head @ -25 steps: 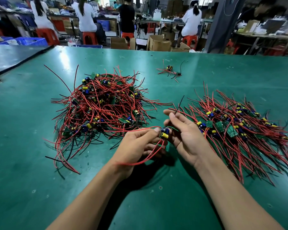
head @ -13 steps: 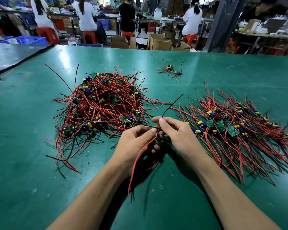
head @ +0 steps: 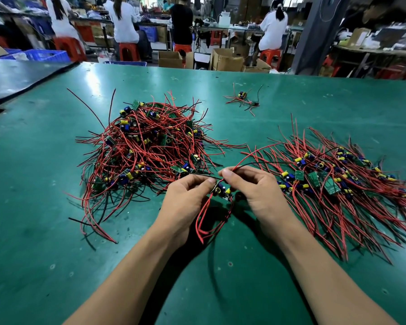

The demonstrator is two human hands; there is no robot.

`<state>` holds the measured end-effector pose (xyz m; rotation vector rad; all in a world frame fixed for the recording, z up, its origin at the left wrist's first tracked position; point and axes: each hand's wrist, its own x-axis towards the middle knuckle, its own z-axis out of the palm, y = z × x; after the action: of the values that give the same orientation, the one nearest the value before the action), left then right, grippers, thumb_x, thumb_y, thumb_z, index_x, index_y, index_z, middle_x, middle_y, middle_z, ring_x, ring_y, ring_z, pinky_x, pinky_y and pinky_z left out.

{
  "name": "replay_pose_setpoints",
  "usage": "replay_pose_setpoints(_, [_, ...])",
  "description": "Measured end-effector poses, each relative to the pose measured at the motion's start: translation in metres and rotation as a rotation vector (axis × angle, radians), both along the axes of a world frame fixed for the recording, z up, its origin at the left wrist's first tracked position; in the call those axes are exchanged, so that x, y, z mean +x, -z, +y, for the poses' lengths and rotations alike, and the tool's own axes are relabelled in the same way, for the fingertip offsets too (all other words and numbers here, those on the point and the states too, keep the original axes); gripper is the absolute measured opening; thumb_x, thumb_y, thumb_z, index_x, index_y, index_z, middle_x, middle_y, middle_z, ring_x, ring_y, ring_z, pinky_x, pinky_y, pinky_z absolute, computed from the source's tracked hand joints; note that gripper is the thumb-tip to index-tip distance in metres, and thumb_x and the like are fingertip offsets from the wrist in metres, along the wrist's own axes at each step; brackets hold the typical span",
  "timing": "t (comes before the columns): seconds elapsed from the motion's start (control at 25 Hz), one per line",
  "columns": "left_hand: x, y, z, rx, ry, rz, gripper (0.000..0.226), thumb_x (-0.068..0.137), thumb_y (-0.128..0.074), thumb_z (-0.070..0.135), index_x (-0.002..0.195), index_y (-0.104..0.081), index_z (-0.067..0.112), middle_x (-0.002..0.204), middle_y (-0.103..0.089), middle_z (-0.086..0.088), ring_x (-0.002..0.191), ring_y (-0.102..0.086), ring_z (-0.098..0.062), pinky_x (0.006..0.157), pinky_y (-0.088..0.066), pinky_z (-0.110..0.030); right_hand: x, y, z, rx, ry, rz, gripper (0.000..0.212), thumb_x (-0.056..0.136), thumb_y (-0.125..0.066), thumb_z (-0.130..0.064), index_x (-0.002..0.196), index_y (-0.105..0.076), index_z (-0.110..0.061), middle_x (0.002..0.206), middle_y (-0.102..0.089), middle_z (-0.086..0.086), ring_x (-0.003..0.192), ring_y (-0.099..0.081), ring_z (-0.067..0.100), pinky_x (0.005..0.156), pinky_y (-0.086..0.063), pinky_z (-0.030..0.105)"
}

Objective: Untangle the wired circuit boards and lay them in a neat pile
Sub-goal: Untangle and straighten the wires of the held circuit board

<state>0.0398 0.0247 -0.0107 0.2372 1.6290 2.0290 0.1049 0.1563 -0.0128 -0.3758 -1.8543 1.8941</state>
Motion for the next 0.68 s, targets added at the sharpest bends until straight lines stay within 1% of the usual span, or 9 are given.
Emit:
replay_pose_setpoints(0.08, [0.001, -0.002, -0.001, 0.033, 0.075, -0.010, 0.024, 0.092, -0.066, 0.023, 0.090, -0.066, 0.000, 0.077, -0.055, -0.015, 0.058, -0.050, -0.021, 0.049, -0.039, -0.024, 0.001, -0.001, 0.001, 0.027, 0.015, 0.008, 0.009, 0.088, -0.076, -0.018, 0.080, -0.080, -0.020, 0.076, -0.075, -0.003, 0.067, -0.063, 0.003, 0.064, -0.048, 0.013])
replay_pose_setpoints(0.16, [0.002, -0.002, -0.001, 0.062, 0.154, -0.005, 0.022, 0.090, -0.068, 0.026, 0.088, -0.064, 0.004, 0.079, -0.055, -0.013, 0.056, -0.048, -0.016, 0.049, -0.034, -0.023, 0.003, -0.002, 0.001, 0.039, 0.009, 0.008, 0.010, 0.088, -0.076, -0.018, 0.079, -0.080, -0.018, 0.073, -0.073, -0.004, 0.066, -0.062, 0.004, 0.063, -0.047, 0.013])
replay_pose_setpoints(0.24, [0.002, -0.001, -0.002, 0.037, 0.223, 0.019, 0.016, 0.088, -0.069, 0.018, 0.090, -0.066, 0.003, 0.076, -0.066, -0.008, 0.053, -0.057, -0.013, 0.048, -0.040, -0.019, 0.006, -0.005, 0.000, -0.026, -0.009, -0.015, 0.013, 0.084, -0.077, -0.026, 0.080, -0.079, -0.014, 0.070, -0.069, -0.002, 0.064, -0.060, 0.009, 0.060, -0.050, 0.022])
replay_pose_setpoints(0.32, [0.002, -0.001, -0.004, 0.068, 0.303, -0.006, 0.016, 0.086, -0.066, 0.014, 0.096, -0.066, 0.002, 0.086, -0.073, -0.013, 0.059, -0.064, -0.018, 0.051, -0.047, -0.020, 0.008, -0.009, 0.000, -0.140, -0.041, -0.070, 0.024, 0.078, -0.077, -0.038, 0.079, -0.077, -0.014, 0.064, -0.061, 0.003, 0.058, -0.054, 0.016, 0.054, -0.047, 0.029])
replay_pose_setpoints(0.36, [0.002, -0.002, -0.004, 0.101, 0.344, -0.027, 0.019, 0.085, -0.064, 0.015, 0.098, -0.065, 0.002, 0.092, -0.073, -0.016, 0.062, -0.066, -0.020, 0.053, -0.049, -0.021, 0.008, -0.012, 0.001, -0.202, -0.056, -0.093, 0.024, 0.077, -0.076, -0.039, 0.077, -0.076, -0.016, 0.065, -0.057, 0.006, 0.057, -0.053, 0.018, 0.053, -0.047, 0.029])
replay_pose_setpoints(0.44, [0.002, -0.003, -0.006, 0.164, 0.423, -0.068, 0.025, 0.086, -0.061, 0.017, 0.103, -0.063, 0.000, 0.100, -0.073, -0.018, 0.066, -0.069, -0.021, 0.055, -0.053, -0.023, 0.008, -0.017, 0.003, -0.305, -0.069, -0.106, 0.020, 0.075, -0.076, -0.038, 0.074, -0.074, -0.018, 0.067, -0.052, 0.009, 0.052, -0.053, 0.016, 0.049, -0.050, 0.027])
replay_pose_setpoints(0.52, [0.004, -0.004, -0.007, 0.177, 0.492, -0.104, 0.029, 0.087, -0.060, 0.018, 0.107, -0.063, -0.002, 0.107, -0.072, -0.019, 0.070, -0.072, -0.022, 0.059, -0.058, -0.026, 0.008, -0.019, 0.005, -0.346, -0.043, -0.080, 0.018, 0.072, -0.077, -0.036, 0.072, -0.073, -0.018, 0.064, -0.050, 0.006, 0.051, -0.051, 0.014, 0.047, -0.049, 0.022])
replay_pose_setpoints(0.6, [0.006, -0.007, -0.006, 0.100, 0.550, -0.103, 0.030, 0.085, -0.062, 0.022, 0.103, -0.063, -0.002, 0.104, -0.073, -0.019, 0.072, -0.073, -0.023, 0.064, -0.058, -0.028, 0.008, -0.019, 0.008, -0.318, -0.007, -0.030, 0.019, 0.073, -0.076, -0.036, 0.069, -0.074, -0.018, 0.057, -0.048, 0.000, 0.049, -0.042, 0.011, 0.045, -0.039, 0.018])
replay_pose_setpoints(0.68, [0.010, -0.008, -0.005, -0.013, 0.571, -0.049, 0.039, 0.083, -0.063, 0.031, 0.100, -0.062, -0.004, 0.093, -0.074, -0.019, 0.069, -0.071, -0.024, 0.065, -0.058, -0.028, 0.008, -0.020, 0.010, -0.287, 0.045, -0.023, 0.024, 0.080, -0.072, -0.038, 0.064, -0.072, -0.020, 0.055, -0.049, -0.004, 0.047, -0.041, 0.008, 0.046, -0.033, 0.018])
